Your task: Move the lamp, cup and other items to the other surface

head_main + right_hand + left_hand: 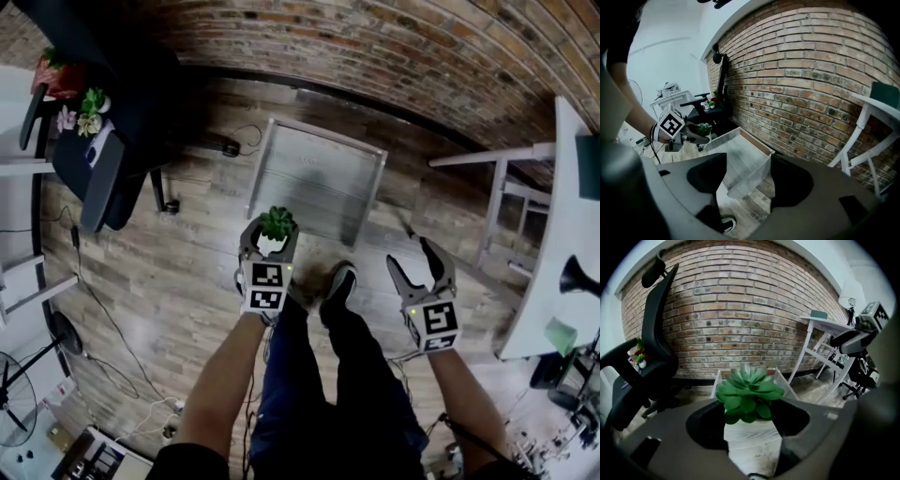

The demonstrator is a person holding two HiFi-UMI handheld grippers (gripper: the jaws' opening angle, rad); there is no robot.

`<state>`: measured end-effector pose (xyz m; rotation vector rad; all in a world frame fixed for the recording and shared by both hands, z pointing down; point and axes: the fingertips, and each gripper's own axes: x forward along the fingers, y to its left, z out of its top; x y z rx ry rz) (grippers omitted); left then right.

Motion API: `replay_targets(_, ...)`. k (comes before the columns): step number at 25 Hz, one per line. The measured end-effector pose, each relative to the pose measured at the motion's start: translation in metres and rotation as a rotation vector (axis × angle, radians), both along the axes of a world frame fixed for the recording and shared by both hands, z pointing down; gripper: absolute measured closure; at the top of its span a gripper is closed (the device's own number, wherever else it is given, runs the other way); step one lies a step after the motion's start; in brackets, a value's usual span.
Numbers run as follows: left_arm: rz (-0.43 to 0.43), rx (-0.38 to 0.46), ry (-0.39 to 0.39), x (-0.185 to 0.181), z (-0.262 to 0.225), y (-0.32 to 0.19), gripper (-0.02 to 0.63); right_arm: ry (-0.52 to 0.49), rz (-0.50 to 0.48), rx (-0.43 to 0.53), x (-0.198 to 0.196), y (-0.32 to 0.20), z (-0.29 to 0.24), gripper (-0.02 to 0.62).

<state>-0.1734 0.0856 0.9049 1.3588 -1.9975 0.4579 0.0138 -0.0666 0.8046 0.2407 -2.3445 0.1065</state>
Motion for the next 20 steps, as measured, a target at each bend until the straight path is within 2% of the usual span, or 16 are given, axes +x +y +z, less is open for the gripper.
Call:
replay_targets(7, 0.082, 0.034, -0.034, 0.018, -0.135, 0.001, 0.337, -0.070, 0.052, 0.026, 0.004, -0.010, -0.107, 0.296)
replay_targets(14, 0.195, 0.079, -0.061, 0.063, -0.271, -0.008, 0.337, -0.112, 0.051, 0.011, 0.026, -0.001, -0.201, 0.299)
replay_targets(20, 0.295, 0.140, -0.082, 0.101, -0.342, -0.020, 0.337, -0.165, 0.079, 0.021, 0.049, -0.010, -0.252, 0.299)
